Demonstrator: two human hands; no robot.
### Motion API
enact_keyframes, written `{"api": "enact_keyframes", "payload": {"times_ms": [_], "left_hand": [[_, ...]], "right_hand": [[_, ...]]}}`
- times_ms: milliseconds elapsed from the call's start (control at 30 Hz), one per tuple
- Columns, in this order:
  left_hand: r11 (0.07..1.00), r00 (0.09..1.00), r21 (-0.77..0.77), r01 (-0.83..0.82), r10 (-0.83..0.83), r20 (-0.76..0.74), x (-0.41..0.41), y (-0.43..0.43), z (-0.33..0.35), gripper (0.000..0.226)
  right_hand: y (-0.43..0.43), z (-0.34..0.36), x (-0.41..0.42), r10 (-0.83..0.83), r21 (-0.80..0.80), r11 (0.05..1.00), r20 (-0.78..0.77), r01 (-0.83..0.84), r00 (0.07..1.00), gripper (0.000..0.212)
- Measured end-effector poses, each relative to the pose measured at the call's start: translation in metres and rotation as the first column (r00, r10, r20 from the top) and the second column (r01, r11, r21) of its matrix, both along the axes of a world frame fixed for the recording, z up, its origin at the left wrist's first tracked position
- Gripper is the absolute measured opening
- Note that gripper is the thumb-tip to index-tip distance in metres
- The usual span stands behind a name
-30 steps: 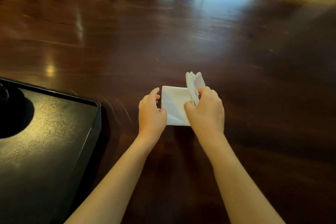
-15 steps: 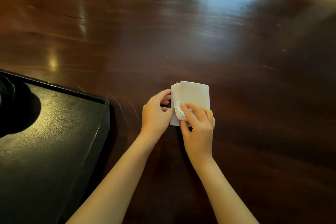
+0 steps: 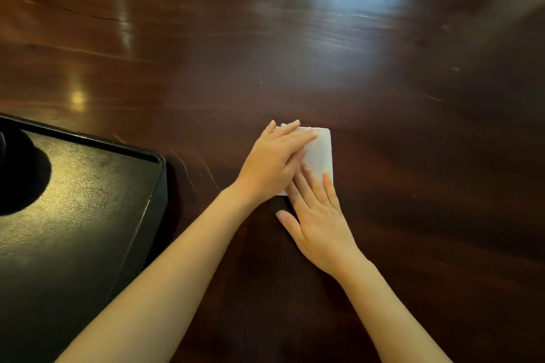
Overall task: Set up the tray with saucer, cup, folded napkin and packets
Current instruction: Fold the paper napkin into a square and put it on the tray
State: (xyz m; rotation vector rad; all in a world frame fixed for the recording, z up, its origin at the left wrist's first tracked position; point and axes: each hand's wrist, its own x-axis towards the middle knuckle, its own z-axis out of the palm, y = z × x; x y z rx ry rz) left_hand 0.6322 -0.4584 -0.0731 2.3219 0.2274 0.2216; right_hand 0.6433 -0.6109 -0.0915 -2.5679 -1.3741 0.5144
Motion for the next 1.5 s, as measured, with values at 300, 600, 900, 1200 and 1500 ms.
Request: {"api": "enact_keyframes", "payload": {"times_ms": [300,600,900,1200,1500], "left_hand": [[0.905,0.97,0.388,0.177,-0.092,-0.227,0.004,0.005,-0.018,0.046],[0.834,0.967,0.506,-0.219,0.255,-0.003,0.014,-0.037,0.008,0.05],[0.828,0.904,0.519,-0.214,0.369,-0.216,-0.009,-0.035,-0.032,0.054],[0.852,0.916,0.488,-0.19,0.332,-0.224,-0.011,-0.027,-0.036,0.054],[0.837,0.92,0.525,-0.153,0.315,-0.234,-0.011,-0.027,-0.037,0.055]], "right_hand": [[-0.044,0.014,0.017,-0.175,0.385,0.898,-0.133,0.214,0.975,0.047],[0.011,0.003,0.08,-0.185,0.18,0.965,-0.038,0.189,0.982,0.052],[0.017,-0.014,0.07,-0.07,0.029,0.997,0.15,0.067,0.986,0.058],[0.02,-0.014,0.073,-0.08,-0.003,0.997,0.174,0.082,0.981,0.064],[0.026,-0.018,0.088,-0.246,0.032,0.969,0.151,0.244,0.957,0.059]]}}
